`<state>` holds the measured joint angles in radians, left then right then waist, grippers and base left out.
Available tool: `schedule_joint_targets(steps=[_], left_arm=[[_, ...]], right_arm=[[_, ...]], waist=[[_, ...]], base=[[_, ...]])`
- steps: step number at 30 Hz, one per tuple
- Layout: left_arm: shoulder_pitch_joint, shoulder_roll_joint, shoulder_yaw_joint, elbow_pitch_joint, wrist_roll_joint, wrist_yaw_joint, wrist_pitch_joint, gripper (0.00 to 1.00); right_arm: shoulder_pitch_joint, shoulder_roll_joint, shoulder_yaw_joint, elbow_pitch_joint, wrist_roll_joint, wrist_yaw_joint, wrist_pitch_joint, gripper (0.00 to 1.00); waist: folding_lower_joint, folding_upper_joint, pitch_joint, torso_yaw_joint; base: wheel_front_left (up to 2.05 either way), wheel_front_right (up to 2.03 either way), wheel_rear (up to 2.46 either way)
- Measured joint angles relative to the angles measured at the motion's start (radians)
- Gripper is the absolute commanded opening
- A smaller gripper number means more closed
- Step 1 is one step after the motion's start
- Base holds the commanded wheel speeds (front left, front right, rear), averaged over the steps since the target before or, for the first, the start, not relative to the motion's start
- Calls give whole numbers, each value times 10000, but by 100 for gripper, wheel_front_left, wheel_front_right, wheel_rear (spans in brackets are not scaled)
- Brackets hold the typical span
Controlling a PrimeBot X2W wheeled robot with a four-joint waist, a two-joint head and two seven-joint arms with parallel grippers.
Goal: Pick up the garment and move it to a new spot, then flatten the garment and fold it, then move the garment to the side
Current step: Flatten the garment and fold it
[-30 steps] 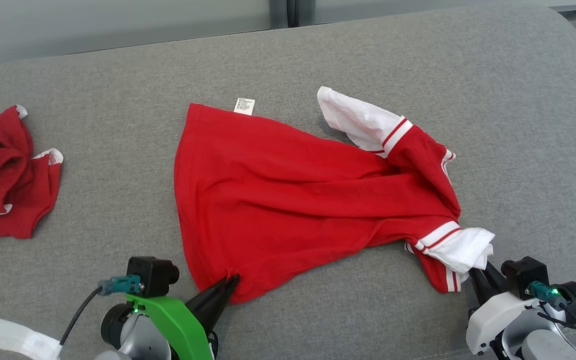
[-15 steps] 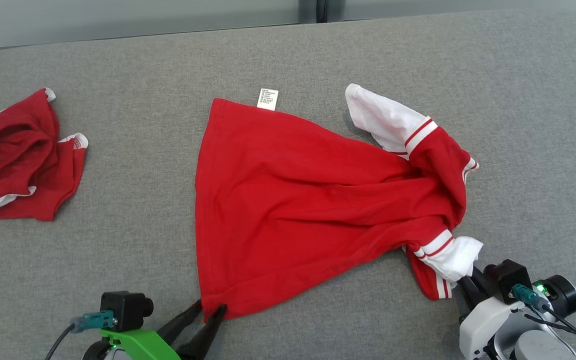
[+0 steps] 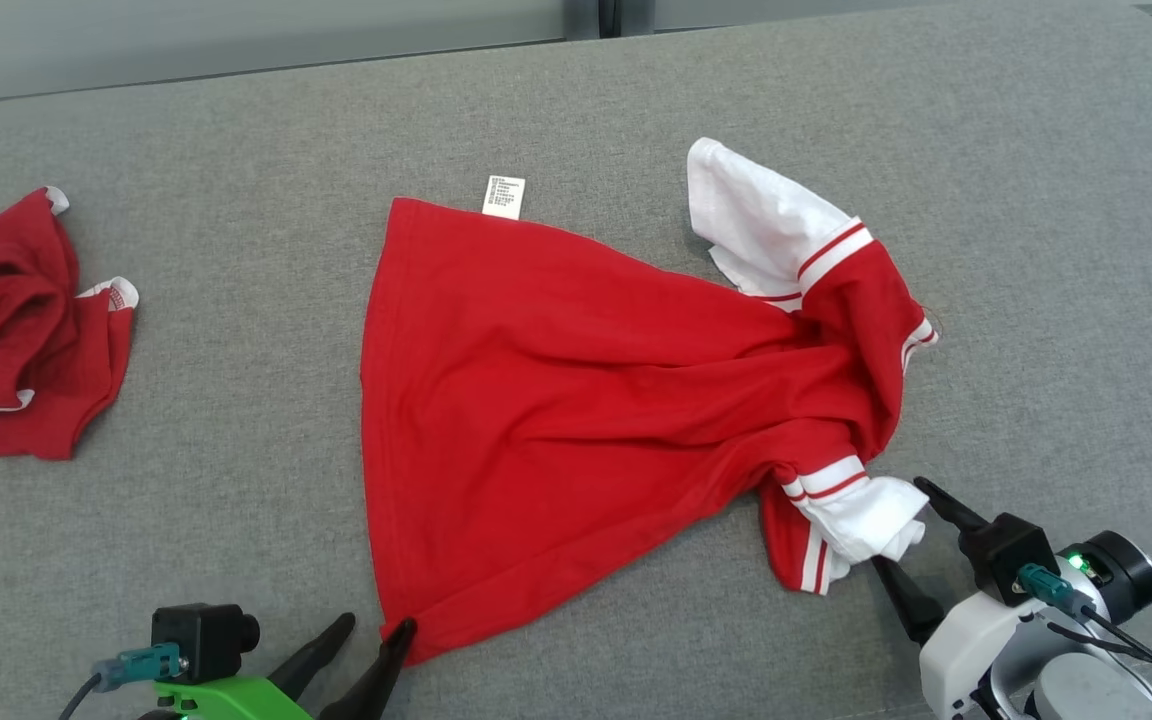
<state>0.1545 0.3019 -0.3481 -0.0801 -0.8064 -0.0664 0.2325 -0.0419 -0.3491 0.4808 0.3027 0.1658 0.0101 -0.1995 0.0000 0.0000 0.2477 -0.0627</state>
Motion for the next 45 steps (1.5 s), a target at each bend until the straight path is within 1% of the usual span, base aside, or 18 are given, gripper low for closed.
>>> schedule_joint_targets(steps=[4,9,12,13,18,20,22,24,28,33,39,45], left_arm=[[143,42,50,-36,0,98,0,100],[195,29,184,-230,0,230,-109,100],[197,21,238,-249,0,299,-134,100],[211,10,280,-253,-2,337,-182,100],[359,10,384,-261,-17,405,-222,100],[412,10,431,-270,-17,500,-232,100],[468,13,443,-314,-17,506,-230,100],[470,12,412,-328,-17,506,-222,100],[473,10,412,-359,-17,594,-221,100],[473,-31,347,-362,-19,623,-219,100],[477,-75,221,-437,-19,663,-205,100],[519,-75,242,-504,-19,738,-205,100]], right_arm=[[302,-207,-42,-180,0,-17,42,100],[779,-470,171,-433,0,207,81,100],[1033,-625,151,-535,40,282,79,100],[1121,-681,150,-550,81,359,79,100],[1512,-932,-79,-679,274,416,50,100],[1589,-955,-132,-771,387,426,25,100],[1627,-968,-109,-972,387,430,13,100],[1635,-963,-111,-1162,416,516,-27,100],[1624,-867,-159,-1670,579,514,-81,100],[1616,-719,-443,-1672,932,504,-79,100],[1910,-38,-805,-1494,2190,499,2,100],[2243,481,-918,-1106,2947,508,217,100]], waist=[[0,0,103,-114],[0,0,205,-275],[0,0,215,-365],[0,0,205,-392],[0,0,81,-492],[0,0,7,-506],[0,0,-57,-503],[0,0,-92,-463],[0,0,-183,-360],[0,0,-287,-241],[0,0,-438,17],[0,0,-522,241]], base=[[0,0,0],[0,0,0],[0,0,0],[0,0,0],[0,0,0],[0,0,0],[0,0,0],[0,0,0],[0,0,0],[0,0,0],[0,0,0],[0,0,0]])
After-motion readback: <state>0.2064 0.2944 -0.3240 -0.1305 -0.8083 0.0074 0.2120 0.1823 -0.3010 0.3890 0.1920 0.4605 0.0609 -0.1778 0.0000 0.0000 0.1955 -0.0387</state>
